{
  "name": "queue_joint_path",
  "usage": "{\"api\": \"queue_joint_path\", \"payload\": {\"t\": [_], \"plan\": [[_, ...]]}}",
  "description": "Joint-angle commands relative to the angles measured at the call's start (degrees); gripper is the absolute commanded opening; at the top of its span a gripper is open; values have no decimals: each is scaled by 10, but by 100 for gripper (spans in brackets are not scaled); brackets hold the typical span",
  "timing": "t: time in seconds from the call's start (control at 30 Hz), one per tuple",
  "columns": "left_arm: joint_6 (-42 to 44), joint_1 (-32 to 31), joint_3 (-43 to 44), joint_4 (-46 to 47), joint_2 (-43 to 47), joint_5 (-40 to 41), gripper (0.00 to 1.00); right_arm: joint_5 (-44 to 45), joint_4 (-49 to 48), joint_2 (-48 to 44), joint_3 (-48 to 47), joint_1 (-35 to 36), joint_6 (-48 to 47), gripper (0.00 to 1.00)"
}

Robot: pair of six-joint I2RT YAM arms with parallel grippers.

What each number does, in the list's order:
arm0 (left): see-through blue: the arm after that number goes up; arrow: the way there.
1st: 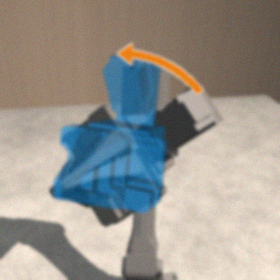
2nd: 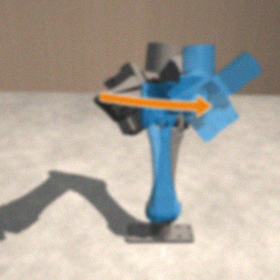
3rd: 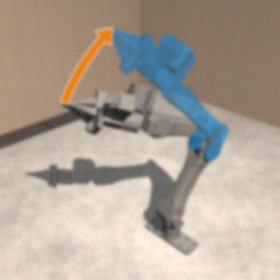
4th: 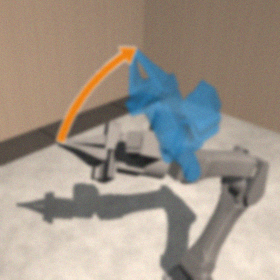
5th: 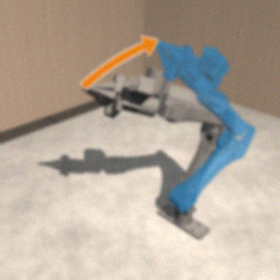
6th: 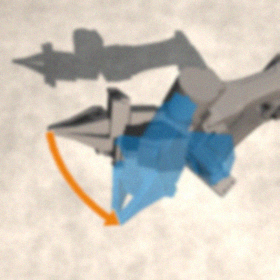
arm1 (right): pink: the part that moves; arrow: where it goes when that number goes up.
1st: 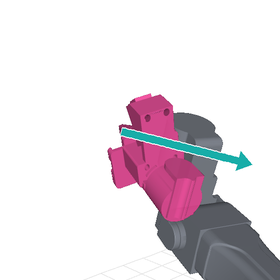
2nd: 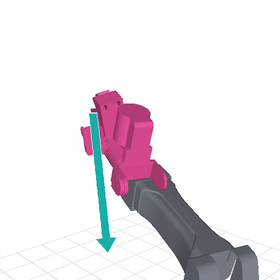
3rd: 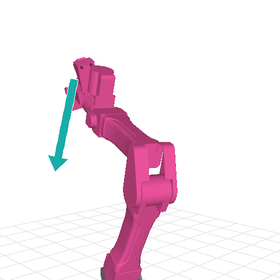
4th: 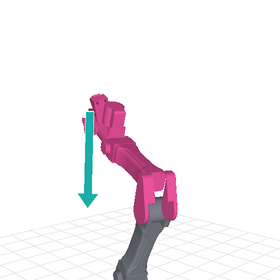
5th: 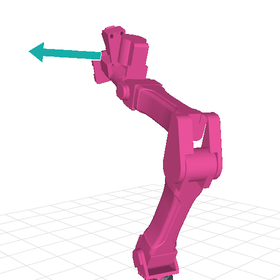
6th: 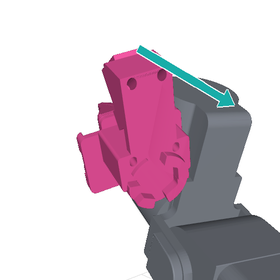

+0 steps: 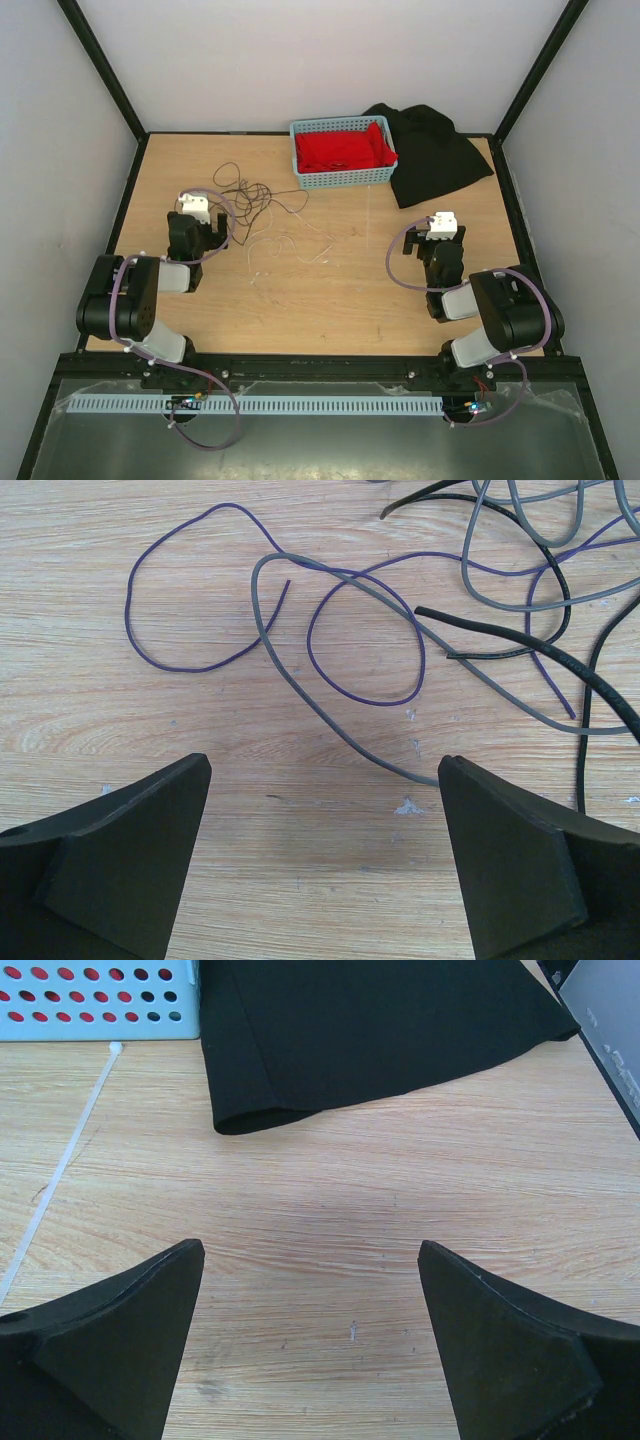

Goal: Zip-tie the wires
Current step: Pick up the cable at the center of the board.

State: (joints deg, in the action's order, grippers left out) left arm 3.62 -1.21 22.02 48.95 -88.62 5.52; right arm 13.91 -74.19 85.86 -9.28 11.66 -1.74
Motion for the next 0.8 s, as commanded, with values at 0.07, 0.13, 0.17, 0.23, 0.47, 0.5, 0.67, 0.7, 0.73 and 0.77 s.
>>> {"api": "queue_joint_path", "payload": {"t": [0.07, 0.13, 0.17, 0.23, 0.47, 0.5, 0.67, 0.7, 0.73, 0.77], "plan": [[3, 3, 5, 16, 3, -5, 99, -3, -9, 1, -9, 2, 0, 99], [3, 3, 5, 17, 2, -6, 99, -4, -9, 2, -9, 2, 1, 99], [2, 3, 6, 17, 2, -5, 99, -3, -8, 2, -9, 2, 0, 99], [3, 3, 5, 17, 3, -6, 99, -4, -8, 2, -9, 2, 0, 99], [6, 9, 6, 15, 3, -30, 99, -4, -8, 2, -10, 2, 0, 99], [11, 12, 9, 12, 2, -51, 99, -4, -8, 1, -9, 2, 1, 99], [-5, 12, 73, -160, 72, -14, 99, -17, 161, -68, -56, 2, 3, 99], [-10, 11, 87, -193, 95, 5, 99, -17, 249, -93, -92, 1, 24, 99], [-10, 8, 102, -217, 117, 15, 99, -26, 323, -107, -128, 2, 46, 99], [-8, 5, 113, -238, 142, 19, 99, -50, 374, -113, -156, 2, 64, 99]]}}
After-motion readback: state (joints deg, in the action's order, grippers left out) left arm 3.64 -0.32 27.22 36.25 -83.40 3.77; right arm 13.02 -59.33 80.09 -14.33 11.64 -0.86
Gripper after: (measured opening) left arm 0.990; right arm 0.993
